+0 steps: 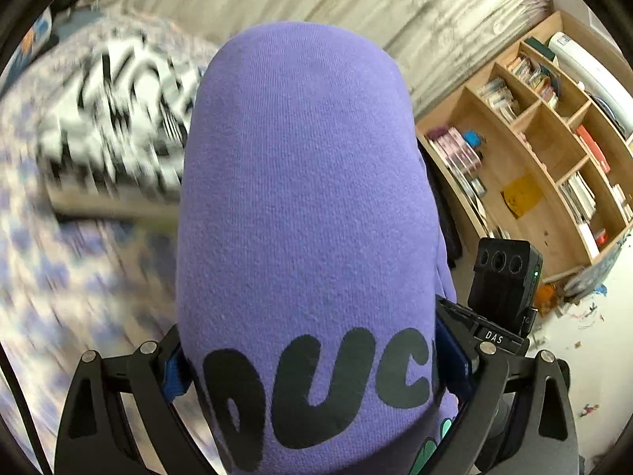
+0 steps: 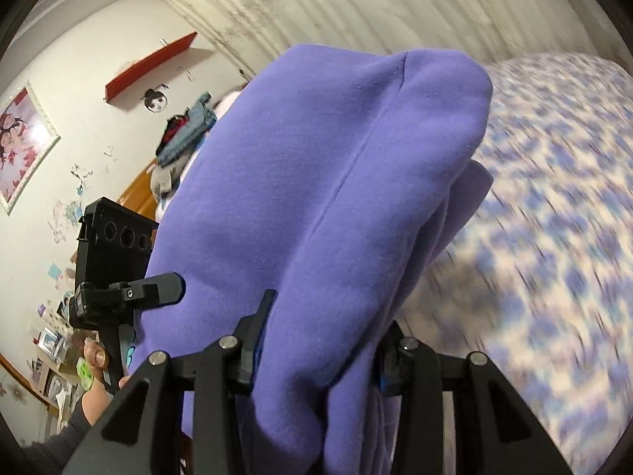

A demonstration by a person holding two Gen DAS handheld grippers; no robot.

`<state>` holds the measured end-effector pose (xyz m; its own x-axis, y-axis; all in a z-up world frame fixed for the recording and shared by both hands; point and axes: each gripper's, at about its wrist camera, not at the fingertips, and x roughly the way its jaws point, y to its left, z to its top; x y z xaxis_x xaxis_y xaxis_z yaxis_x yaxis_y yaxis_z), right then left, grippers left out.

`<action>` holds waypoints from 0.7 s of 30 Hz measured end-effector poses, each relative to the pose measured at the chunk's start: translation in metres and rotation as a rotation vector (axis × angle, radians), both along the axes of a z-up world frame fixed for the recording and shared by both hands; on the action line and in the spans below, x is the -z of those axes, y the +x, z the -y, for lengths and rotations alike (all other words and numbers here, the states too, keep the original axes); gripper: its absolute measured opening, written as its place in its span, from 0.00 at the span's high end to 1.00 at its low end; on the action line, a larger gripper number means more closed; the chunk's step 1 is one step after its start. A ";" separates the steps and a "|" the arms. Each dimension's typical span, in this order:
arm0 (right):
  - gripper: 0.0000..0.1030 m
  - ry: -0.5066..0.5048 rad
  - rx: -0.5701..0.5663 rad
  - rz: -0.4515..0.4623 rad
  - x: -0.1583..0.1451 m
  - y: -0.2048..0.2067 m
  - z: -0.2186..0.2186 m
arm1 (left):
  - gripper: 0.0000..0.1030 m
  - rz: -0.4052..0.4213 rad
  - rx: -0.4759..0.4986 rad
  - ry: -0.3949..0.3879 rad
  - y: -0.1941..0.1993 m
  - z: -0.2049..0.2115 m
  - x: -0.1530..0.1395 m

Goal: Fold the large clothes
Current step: 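Carry the hoodie bundle with both grippers onto the stack of folded clothes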

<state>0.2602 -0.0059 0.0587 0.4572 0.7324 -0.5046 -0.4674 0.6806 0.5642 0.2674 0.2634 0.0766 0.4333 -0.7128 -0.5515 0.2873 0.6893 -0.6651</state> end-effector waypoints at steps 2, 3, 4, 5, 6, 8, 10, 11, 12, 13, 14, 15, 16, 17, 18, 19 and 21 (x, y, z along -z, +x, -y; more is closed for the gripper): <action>0.61 0.013 0.001 0.021 -0.007 0.033 -0.021 | 0.06 0.019 -0.004 0.019 0.036 -0.016 -0.008; 0.61 0.025 0.005 0.029 -0.008 0.052 -0.032 | 0.06 0.035 0.001 0.039 0.060 -0.029 -0.014; 0.61 0.028 0.005 0.044 -0.009 0.075 -0.044 | 0.06 0.044 -0.001 0.047 0.076 -0.036 -0.016; 0.62 0.035 0.007 0.049 -0.009 0.089 -0.052 | 0.06 0.066 -0.004 0.067 0.101 -0.049 -0.020; 0.61 0.053 0.019 0.041 -0.007 0.108 -0.061 | 0.06 0.078 0.001 0.084 0.121 -0.056 -0.021; 0.61 0.063 0.038 0.047 -0.002 0.143 -0.080 | 0.06 0.089 0.000 0.108 0.160 -0.073 -0.019; 0.61 0.076 0.055 0.040 0.011 0.176 -0.094 | 0.06 0.081 -0.001 0.116 0.195 -0.084 -0.009; 0.61 0.068 0.057 0.039 0.019 0.190 -0.100 | 0.06 0.069 -0.006 0.127 0.216 -0.091 0.000; 0.61 0.059 0.066 0.035 0.031 0.206 -0.107 | 0.06 0.052 -0.007 0.143 0.236 -0.095 0.012; 0.61 0.053 0.072 0.014 0.041 0.220 -0.113 | 0.05 0.035 -0.015 0.166 0.248 -0.092 0.024; 0.61 0.044 0.081 -0.018 0.055 0.234 -0.119 | 0.05 0.004 -0.025 0.184 0.263 -0.095 0.038; 0.61 0.016 0.093 -0.056 0.074 0.251 -0.127 | 0.05 -0.039 -0.031 0.207 0.276 -0.096 0.056; 0.61 0.002 0.102 -0.076 0.085 0.259 -0.130 | 0.04 -0.082 -0.046 0.221 0.288 -0.095 0.073; 0.59 0.001 0.116 -0.090 0.097 0.266 -0.132 | 0.04 -0.086 -0.056 0.220 0.296 -0.097 0.082; 0.56 0.012 0.127 -0.105 0.107 0.271 -0.133 | 0.03 -0.074 -0.061 0.219 0.301 -0.097 0.086; 0.55 0.023 0.134 -0.113 0.110 0.273 -0.132 | 0.03 -0.068 -0.067 0.202 0.302 -0.100 0.089; 0.46 0.041 0.142 -0.117 0.110 0.274 -0.128 | 0.03 -0.070 -0.066 0.175 0.303 -0.103 0.089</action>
